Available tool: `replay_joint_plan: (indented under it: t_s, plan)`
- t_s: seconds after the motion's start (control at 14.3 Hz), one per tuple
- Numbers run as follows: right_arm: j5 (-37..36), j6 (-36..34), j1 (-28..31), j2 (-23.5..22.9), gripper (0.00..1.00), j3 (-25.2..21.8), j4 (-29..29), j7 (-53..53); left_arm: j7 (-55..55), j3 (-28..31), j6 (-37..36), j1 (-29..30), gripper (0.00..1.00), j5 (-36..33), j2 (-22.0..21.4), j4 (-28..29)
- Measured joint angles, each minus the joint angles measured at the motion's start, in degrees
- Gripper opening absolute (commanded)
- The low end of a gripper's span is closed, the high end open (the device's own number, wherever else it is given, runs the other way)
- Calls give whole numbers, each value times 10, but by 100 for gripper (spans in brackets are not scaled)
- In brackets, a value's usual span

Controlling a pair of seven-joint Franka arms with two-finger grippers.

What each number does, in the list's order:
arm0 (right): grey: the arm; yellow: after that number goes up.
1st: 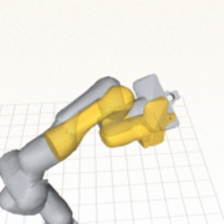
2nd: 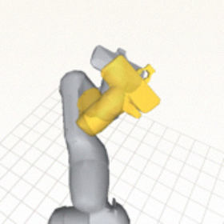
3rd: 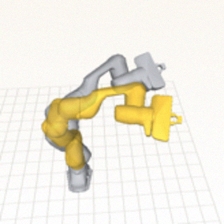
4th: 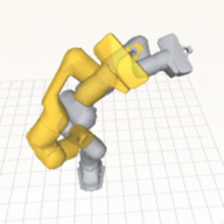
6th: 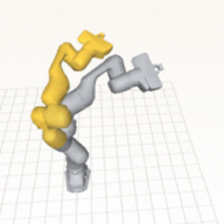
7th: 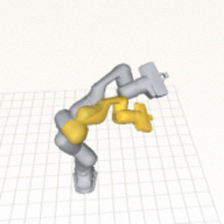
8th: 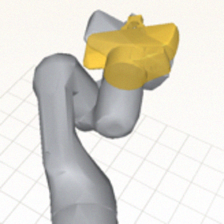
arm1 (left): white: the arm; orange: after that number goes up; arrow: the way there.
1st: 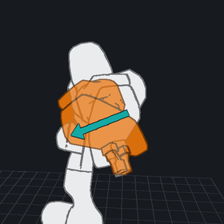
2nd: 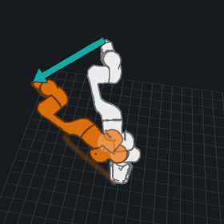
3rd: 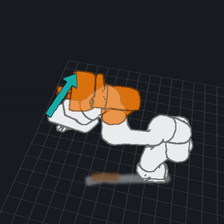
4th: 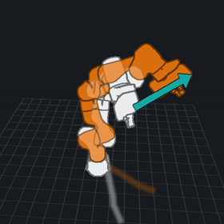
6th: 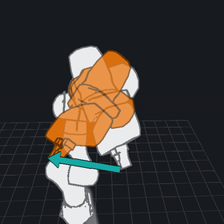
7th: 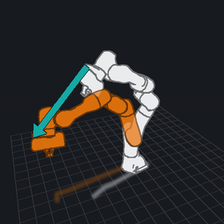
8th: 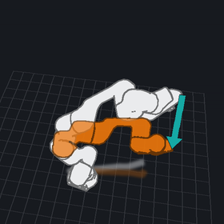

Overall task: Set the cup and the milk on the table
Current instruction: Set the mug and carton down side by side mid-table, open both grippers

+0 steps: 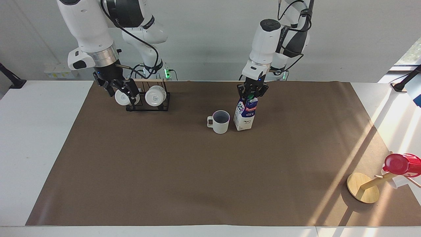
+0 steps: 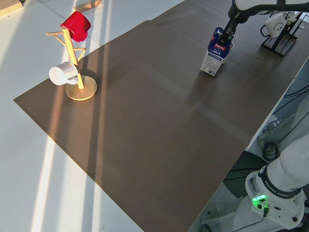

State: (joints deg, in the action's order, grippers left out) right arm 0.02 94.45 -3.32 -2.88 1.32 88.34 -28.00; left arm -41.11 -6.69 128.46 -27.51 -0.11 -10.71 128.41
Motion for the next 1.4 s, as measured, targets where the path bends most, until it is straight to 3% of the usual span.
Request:
replay_joint_plan:
  t_s: [0.42, 0.63, 0.77, 1.12, 1.4]
  plan:
    - [-1, -62, 0, 0, 100, 1, -46, 1, -2, 0, 24, -4, 29, -14, 5, 14]
    - [-1, -66, 0, 0, 100, 1, -47, 13, -2, 0, 27, -5, 55, -15, 7, 15]
    - [-1, -69, 0, 0, 100, 1, -48, 52, -2, 0, 27, -5, 99, -16, 7, 15]
    - [-1, -70, 7, 0, 100, -2, -48, 93, -2, 1, 16, -5, 100, -16, 7, -3]
    - [-1, -101, 7, 2, 100, -3, -47, 94, -2, 7, -80, -5, 100, -16, 7, -81]
